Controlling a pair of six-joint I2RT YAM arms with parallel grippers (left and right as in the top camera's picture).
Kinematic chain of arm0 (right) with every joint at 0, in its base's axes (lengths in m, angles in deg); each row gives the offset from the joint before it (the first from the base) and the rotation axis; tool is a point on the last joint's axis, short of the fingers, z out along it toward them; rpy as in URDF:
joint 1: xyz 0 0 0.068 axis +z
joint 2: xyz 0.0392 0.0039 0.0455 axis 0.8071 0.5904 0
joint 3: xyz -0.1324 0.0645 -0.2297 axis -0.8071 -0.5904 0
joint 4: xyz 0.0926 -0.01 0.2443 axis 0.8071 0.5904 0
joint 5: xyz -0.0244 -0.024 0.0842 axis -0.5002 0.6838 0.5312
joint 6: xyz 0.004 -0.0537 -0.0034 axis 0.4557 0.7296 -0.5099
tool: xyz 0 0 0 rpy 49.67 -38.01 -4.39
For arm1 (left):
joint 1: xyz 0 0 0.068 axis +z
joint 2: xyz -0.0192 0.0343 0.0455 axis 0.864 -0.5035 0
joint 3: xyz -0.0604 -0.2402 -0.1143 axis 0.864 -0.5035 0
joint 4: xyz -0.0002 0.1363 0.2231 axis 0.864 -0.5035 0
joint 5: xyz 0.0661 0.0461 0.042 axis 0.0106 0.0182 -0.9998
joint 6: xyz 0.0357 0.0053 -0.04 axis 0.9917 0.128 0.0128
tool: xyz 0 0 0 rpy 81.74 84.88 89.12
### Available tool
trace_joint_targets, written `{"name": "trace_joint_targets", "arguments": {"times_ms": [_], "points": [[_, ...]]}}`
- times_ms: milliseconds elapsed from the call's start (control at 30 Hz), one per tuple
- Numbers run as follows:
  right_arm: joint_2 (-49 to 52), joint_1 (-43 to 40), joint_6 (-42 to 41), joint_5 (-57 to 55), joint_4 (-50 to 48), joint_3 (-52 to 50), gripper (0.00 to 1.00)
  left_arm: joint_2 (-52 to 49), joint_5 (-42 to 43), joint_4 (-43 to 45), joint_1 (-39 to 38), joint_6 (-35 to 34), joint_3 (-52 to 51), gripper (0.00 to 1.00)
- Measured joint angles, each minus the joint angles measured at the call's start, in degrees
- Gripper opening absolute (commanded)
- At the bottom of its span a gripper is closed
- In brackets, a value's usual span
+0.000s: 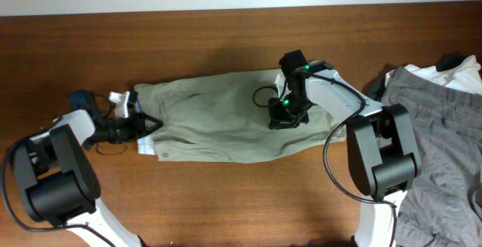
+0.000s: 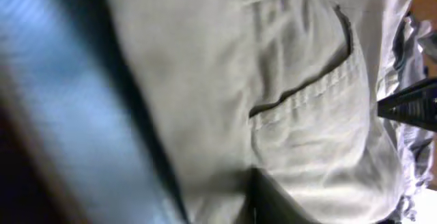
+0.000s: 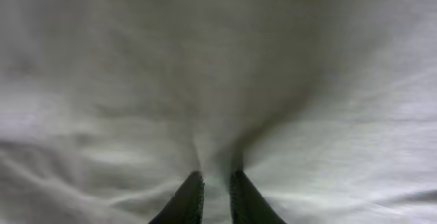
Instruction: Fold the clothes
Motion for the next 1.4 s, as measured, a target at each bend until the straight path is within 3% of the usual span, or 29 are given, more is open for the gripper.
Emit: {"name": "trace_joint_targets", "arguments": {"times_ms": [100, 233, 300, 367, 433, 533, 700, 867, 1000, 1033, 1067, 1133, 1200, 1300, 1400], "points": [[0.0, -0.2, -0.1, 0.1, 1.4, 0.0, 0.15, -0.3, -1.1, -1.8, -0.3, -0.3, 0.1, 0.00], [-1.3, -3.1, -0.2, 0.0, 5.7, -0.1, 0.15, -2.1, -4.0, -19.7, 1.7, -0.5, 8.9, 0.00], [-5.8, -6.8, -0.2, -0.6, 7.3, -0.1, 0.15, -2.4, -6.5, -32.9, 4.2, 0.2, 24.8, 0.00], [-8.7, -8.9, -0.2, -0.8, 8.1, -0.2, 0.15, -2.4, -9.5, -39.8, 4.9, 0.3, 34.2, 0.00], [-13.0, -11.6, -0.2, -1.0, 8.5, -0.2, 0.15, -2.5, -13.3, -46.0, 4.5, 0.5, 49.8, 0.00], [-14.8, -13.4, -0.2, -1.0, 9.4, -0.2, 0.15, -1.4, -15.6, -50.6, 1.1, 0.5, 57.4, 0.00], [-14.8, -13.5, -0.1, -1.0, 10.0, -0.2, 0.15, -1.5, -20.8, -46.8, -14.1, -3.5, 53.3, 0.01], [-14.8, -13.5, 0.4, -1.0, 10.1, -0.2, 0.15, -1.7, -25.6, -32.9, -25.2, -15.8, 42.9, 0.01], [-14.8, -13.5, 0.4, -1.0, 10.1, -0.2, 0.15, -1.8, -26.2, -27.4, -32.2, -25.2, 35.0, 0.04], [-14.8, -13.5, 0.5, -1.0, 10.1, -0.2, 0.15, -1.8, -26.2, -26.8, -33.4, -27.0, 34.6, 0.06], [-14.8, -13.5, 0.5, -1.0, 10.1, -0.2, 0.16, -1.8, -26.2, -26.0, -34.2, -28.5, 34.6, 0.22], [-14.8, -13.5, 0.6, -1.0, 10.1, -0.2, 0.16, -1.8, -26.2, -25.0, -35.3, -31.3, 34.6, 0.41], [-14.8, -13.5, 0.5, -1.0, 10.1, -0.2, 0.16, -1.8, -25.6, -24.2, -36.0, -34.1, 34.6, 0.46], [-14.8, -13.5, 0.5, -2.2, 10.2, -0.2, 0.17, -1.8, -16.2, -21.6, -36.7, -37.3, 34.7, 0.50], [-14.8, -13.5, 0.9, -3.0, 9.9, -0.2, 0.30, -1.8, -11.8, -21.9, -36.3, -37.2, 37.4, 0.50]]}}
